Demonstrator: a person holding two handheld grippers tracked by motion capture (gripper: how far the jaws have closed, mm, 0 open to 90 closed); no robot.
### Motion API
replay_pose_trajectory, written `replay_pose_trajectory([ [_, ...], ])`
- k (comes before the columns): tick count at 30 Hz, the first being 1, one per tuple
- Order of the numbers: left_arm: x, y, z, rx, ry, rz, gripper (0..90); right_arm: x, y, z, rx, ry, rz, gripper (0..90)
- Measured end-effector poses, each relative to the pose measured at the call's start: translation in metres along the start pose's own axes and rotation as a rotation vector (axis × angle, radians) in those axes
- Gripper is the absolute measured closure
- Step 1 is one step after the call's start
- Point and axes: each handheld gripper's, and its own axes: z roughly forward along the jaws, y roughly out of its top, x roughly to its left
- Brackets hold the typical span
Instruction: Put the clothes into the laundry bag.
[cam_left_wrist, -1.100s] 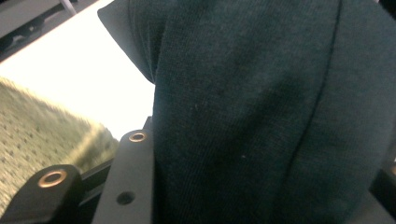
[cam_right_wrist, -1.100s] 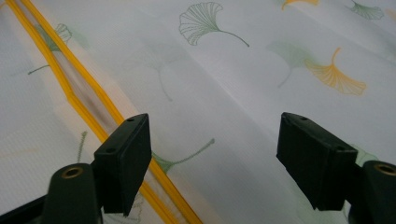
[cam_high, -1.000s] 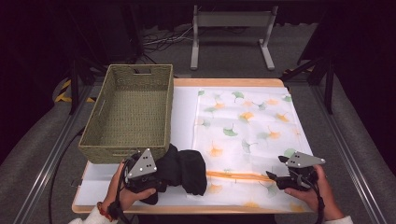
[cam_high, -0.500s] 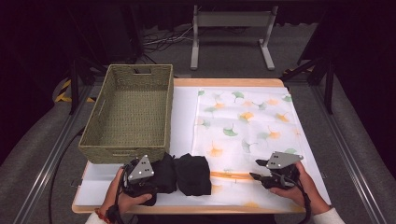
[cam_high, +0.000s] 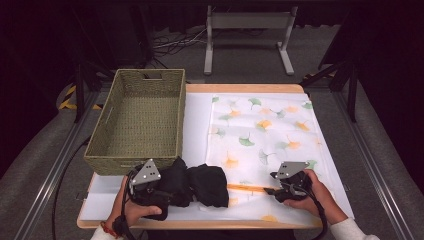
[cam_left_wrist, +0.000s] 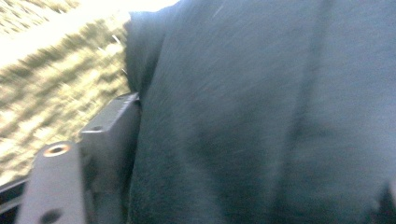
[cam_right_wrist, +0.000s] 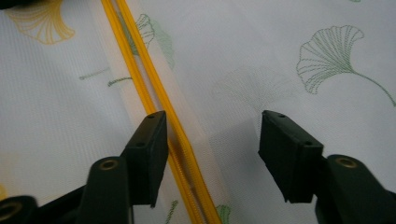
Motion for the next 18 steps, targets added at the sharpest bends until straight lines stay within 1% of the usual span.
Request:
replay_pose_trajectory([
  [1,0.000,0.002,-0.002,-0.005,0.007,-0.002,13.1,0.000,0.001,0.000,0.003,0.003,0.002,48.4],
  [2,0.000,0.004,-0.004,-0.018,0.018,-0.005,12.4,0.000,0.001,0.000,0.005,0.005,0.000,50.2],
  [3,0.000,0.007,-0.006,-0.031,0.011,-0.012,11.4,0.000,0.002,0.000,0.009,0.002,0.000,51.7],
  [4,0.000,0.007,-0.006,-0.031,0.011,-0.012,10.2,0.000,0.002,0.000,0.009,0.002,0.000,51.7],
  [5,0.000,0.012,-0.009,-0.044,0.013,-0.004,9.8,0.000,0.004,0.001,0.010,0.003,-0.009,55.9],
  [7,-0.002,0.016,-0.011,-0.064,0.002,0.000,9.7,-0.001,0.004,0.001,0.012,0.000,0.000,55.9],
  [8,-0.003,0.019,-0.012,-0.067,0.005,0.005,9.8,-0.001,0.005,0.000,0.001,0.001,0.011,55.7],
  [10,-0.005,0.024,-0.015,-0.071,0.028,0.027,10.0,-0.003,0.005,-0.002,-0.014,-0.004,0.026,54.5],
  [11,-0.005,0.024,-0.015,-0.071,0.028,0.027,10.3,-0.003,0.005,-0.002,-0.014,-0.004,0.026,54.5],
  [13,-0.006,0.027,-0.016,-0.076,0.044,0.036,10.8,-0.003,0.004,-0.002,-0.011,-0.012,0.030,54.2],
  [14,-0.008,0.029,-0.016,-0.077,0.038,0.036,11.5,-0.003,0.004,-0.002,-0.006,-0.016,0.030,54.3],
  [16,-0.011,0.030,-0.015,-0.069,0.029,0.054,13.3,-0.004,0.003,-0.001,0.000,-0.024,0.021,54.0],
  [18,-0.016,0.031,-0.013,-0.060,0.009,0.069,15.2,-0.004,0.002,0.000,0.006,-0.025,0.018,55.2],
])
